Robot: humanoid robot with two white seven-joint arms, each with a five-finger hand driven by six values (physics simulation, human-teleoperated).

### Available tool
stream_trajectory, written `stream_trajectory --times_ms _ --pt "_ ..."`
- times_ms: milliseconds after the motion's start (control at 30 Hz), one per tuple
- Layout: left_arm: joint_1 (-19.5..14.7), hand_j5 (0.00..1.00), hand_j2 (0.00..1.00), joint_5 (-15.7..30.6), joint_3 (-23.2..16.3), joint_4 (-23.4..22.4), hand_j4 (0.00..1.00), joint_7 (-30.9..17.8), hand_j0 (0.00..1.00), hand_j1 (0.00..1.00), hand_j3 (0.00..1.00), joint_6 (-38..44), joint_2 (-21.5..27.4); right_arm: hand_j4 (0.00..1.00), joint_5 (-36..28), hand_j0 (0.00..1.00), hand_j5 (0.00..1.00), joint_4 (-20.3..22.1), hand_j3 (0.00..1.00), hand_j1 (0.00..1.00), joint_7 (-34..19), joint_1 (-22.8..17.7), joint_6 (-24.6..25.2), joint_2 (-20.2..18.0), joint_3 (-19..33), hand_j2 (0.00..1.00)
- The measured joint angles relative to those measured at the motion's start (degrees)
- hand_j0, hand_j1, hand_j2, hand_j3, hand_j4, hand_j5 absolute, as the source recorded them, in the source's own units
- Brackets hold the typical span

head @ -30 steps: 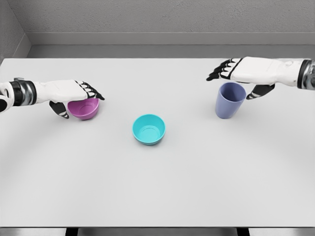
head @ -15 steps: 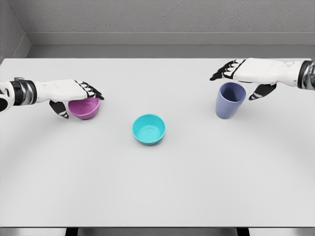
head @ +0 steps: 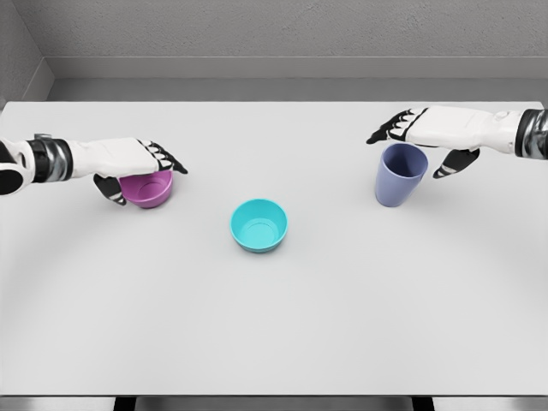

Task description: Stacking bowl and cup with both arms

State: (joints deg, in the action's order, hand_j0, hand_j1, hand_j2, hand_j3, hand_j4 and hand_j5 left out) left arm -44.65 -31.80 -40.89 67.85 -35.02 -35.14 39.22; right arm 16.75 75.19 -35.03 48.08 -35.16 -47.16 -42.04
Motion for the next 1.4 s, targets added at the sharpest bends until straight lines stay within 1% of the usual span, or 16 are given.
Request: stream_trajectory --times_ms 267,400,767,800,900,1000,1033,1133,1200,1400 --pt "0.09 1.0 1.0 -0.17 -0.19 -0.02 1.0 0.0 1.0 1.0 1.0 0.0 -0.05 1.0 0.07 1.0 1.0 -1.2 1.0 1.0 0.0 0.09 0.0 -0.07 -0.05 1.0" --pt "0.18 1.0 1.0 -0.23 -0.34 -0.07 1.0 0.0 1.0 1.0 1.0 0.0 -0.06 1.0 1.49 1.0 1.0 -1.57 1.0 1.0 0.0 0.18 0.0 0.02 -0.03 1.0" --pt "0.09 1.0 1.0 -0.25 -0.85 -0.32 1.0 0.01 1.0 1.0 1.0 0.01 0.02 1.0 2.08 1.0 1.0 -2.26 1.0 1.0 0.0 0.7 0.0 1.15 -0.16 1.0" --pt "0.17 0.99 0.99 -0.24 -0.86 -0.33 0.99 0.02 0.99 0.99 0.99 0.02 0.03 1.0 2.08 1.0 1.0 -2.28 1.0 1.0 0.0 0.88 0.01 1.18 -0.17 1.0" --pt "0.09 0.89 0.89 -0.23 -0.88 -0.34 0.89 0.02 0.89 0.89 0.89 0.03 0.03 1.0 2.12 1.0 1.0 -2.19 1.0 1.0 0.0 0.88 0.0 1.19 -0.18 1.0" --pt "0.18 0.71 0.71 -0.45 -0.87 -0.35 0.71 0.01 0.71 0.71 0.71 0.02 0.04 1.0 2.16 1.0 1.0 -1.94 1.0 1.0 0.0 0.88 0.0 1.15 -0.19 1.0" --pt "0.18 0.67 0.67 -0.52 -0.87 -0.35 0.67 0.0 0.67 0.67 0.67 0.01 0.04 1.0 2.16 1.0 1.0 -1.85 1.0 1.0 0.0 0.88 0.0 1.12 -0.19 1.0" --pt "0.18 0.62 0.62 -0.64 -0.89 -0.31 0.62 0.0 0.62 0.62 0.62 0.01 0.03 1.0 2.17 1.0 1.0 -1.71 1.0 1.0 0.0 0.79 0.01 1.05 -0.25 1.0" --pt "0.18 0.61 0.61 -0.71 -0.92 -0.29 0.61 -0.01 0.61 0.61 0.61 -0.01 0.04 1.0 2.17 1.0 1.0 -1.64 1.0 1.0 0.0 0.88 0.01 1.02 -0.69 1.0" --pt "0.0 0.61 0.61 -0.71 -1.04 -0.27 0.61 -0.02 0.61 0.61 0.61 -0.03 0.32 1.0 2.18 1.0 1.0 -1.34 1.0 1.0 0.0 0.88 0.0 0.93 -1.25 1.0"
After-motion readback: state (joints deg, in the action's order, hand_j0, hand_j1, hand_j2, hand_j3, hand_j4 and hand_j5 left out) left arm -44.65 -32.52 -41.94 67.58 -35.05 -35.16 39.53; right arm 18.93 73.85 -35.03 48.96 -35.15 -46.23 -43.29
